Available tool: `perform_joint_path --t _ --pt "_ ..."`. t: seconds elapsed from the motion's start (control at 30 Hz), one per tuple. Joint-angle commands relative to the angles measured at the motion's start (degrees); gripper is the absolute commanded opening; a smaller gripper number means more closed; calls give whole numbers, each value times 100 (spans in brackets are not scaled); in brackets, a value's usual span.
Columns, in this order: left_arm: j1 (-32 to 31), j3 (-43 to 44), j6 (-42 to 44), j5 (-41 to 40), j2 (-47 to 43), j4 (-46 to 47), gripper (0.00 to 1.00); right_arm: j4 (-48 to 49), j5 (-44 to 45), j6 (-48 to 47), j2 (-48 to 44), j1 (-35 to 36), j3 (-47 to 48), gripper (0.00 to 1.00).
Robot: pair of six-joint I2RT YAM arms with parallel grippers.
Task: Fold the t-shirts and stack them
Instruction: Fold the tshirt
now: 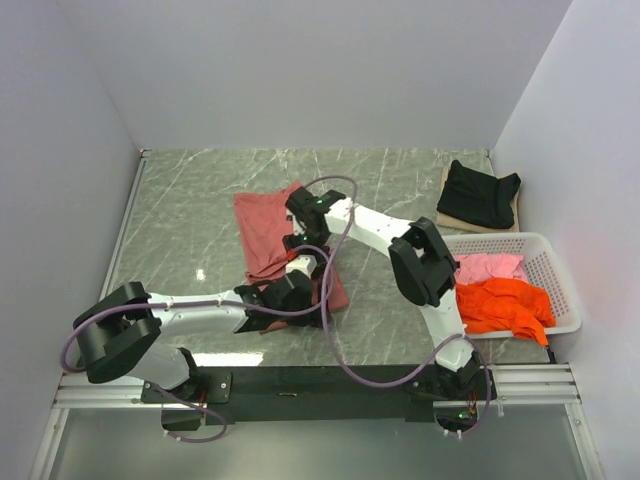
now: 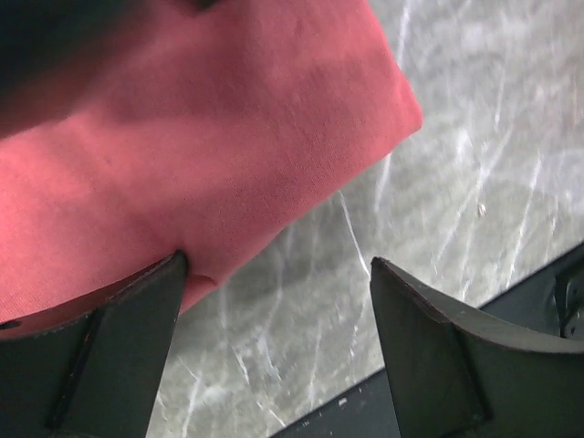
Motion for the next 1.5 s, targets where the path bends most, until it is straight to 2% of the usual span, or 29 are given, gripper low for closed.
perform_joint_path --t 0.0,0.2,0.3,0.47,0.7,0.87,0.97,1.13,1.27,1.37,1.47 --pt "-258 -203 -226 151 -138 -38 87 52 -255 41 256 206 483 59" --pt "-627 -283 -385 54 -270 -126 87 42 35 120 634 241 721 59" --pt "-811 -353 -552 37 -297 -135 87 7 474 155 731 206 897 59" --pt "-1040 -388 -649 -51 -288 -284 87 376 869 436 731 66 1108 59" --pt "-1225 -414 -693 -60 -376 -513 87 666 1020 691 969 -215 1977 59" --pt "-1243 -397 -737 -183 -490 -723 88 965 853 876 802 -374 2066 59" --pt "-1243 -108 -746 -446 -595 -1048 89 974 914 867 539 -444 1996 60" --pt "-1208 972 -596 -1131 -780 -1997 94 895 1019 727 -67 -550 1321 60" --pt "-945 1659 -535 -1501 -920 -2612 98 1018 976 648 -946 -541 32 60" --pt "-490 1660 -693 -1388 -1192 -2868 99 1202 914 700 -1570 -506 -935 60" --pt "-6 1222 -859 -1018 -1596 -2912 99 1238 967 770 -2097 -427 -1744 60"
